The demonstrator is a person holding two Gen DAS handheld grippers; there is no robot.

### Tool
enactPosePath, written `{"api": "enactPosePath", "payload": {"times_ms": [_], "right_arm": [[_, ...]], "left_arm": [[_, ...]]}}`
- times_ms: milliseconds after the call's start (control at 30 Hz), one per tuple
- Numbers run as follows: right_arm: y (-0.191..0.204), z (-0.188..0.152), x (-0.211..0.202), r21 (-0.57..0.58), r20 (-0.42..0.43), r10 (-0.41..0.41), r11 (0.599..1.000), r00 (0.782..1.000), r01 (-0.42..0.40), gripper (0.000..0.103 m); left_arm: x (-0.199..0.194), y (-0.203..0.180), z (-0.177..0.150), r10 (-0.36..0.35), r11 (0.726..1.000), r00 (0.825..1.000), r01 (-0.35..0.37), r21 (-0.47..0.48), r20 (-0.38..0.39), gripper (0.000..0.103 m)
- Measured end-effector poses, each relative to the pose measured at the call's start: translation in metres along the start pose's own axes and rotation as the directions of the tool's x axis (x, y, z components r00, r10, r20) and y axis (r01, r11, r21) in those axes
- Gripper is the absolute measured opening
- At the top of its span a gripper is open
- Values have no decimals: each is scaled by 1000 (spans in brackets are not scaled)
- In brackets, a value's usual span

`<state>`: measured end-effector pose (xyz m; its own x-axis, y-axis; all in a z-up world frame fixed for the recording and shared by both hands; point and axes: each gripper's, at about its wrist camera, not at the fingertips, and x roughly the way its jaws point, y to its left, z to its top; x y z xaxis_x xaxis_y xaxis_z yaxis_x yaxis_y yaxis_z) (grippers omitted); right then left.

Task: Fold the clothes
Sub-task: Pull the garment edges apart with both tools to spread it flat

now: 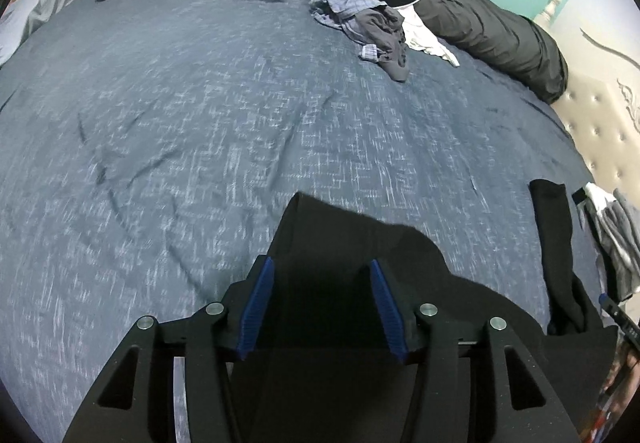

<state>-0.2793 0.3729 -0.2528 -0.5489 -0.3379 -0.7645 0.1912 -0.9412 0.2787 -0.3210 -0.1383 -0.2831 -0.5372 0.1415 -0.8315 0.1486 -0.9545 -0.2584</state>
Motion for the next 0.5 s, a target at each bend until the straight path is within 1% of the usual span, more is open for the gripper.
{"api": "enactPosePath", "payload": {"times_ms": [167, 233, 300, 333, 400, 433, 500], "right_arm": [[-8, 0, 7, 17, -8, -2, 1000, 1000, 2, 40], [-10, 0, 10, 20, -12, -5, 1000, 1000, 5, 40], [-13, 1, 12, 23, -14, -7, 1000, 1000, 8, 40], [-14, 1, 13, 24, -15, -9, 1000, 1000, 10, 40], [-14, 1, 14, 24, -15, -13, 1000, 1000, 14, 40], [-14, 2, 15, 24, -16, -14, 1000, 1000, 14, 40], [-14, 2, 15, 23, -16, -17, 1000, 1000, 18, 40]], "left_arm": [[17, 1, 6, -25, 1000, 1000, 25, -9, 1, 54], [22, 1, 6, -38, 999, 999, 38, -11, -2, 50], [25, -2, 5, -24, 1000, 1000, 24, 10, 3, 40], [25, -3, 5, -18, 1000, 1000, 18, 22, 8, 38], [23, -3, 4, -8, 999, 1000, 7, 39, 19, 26], [21, -3, 4, -8, 999, 1000, 7, 45, 23, 24], [16, -3, 4, -6, 998, 999, 4, 60, 32, 15]]}}
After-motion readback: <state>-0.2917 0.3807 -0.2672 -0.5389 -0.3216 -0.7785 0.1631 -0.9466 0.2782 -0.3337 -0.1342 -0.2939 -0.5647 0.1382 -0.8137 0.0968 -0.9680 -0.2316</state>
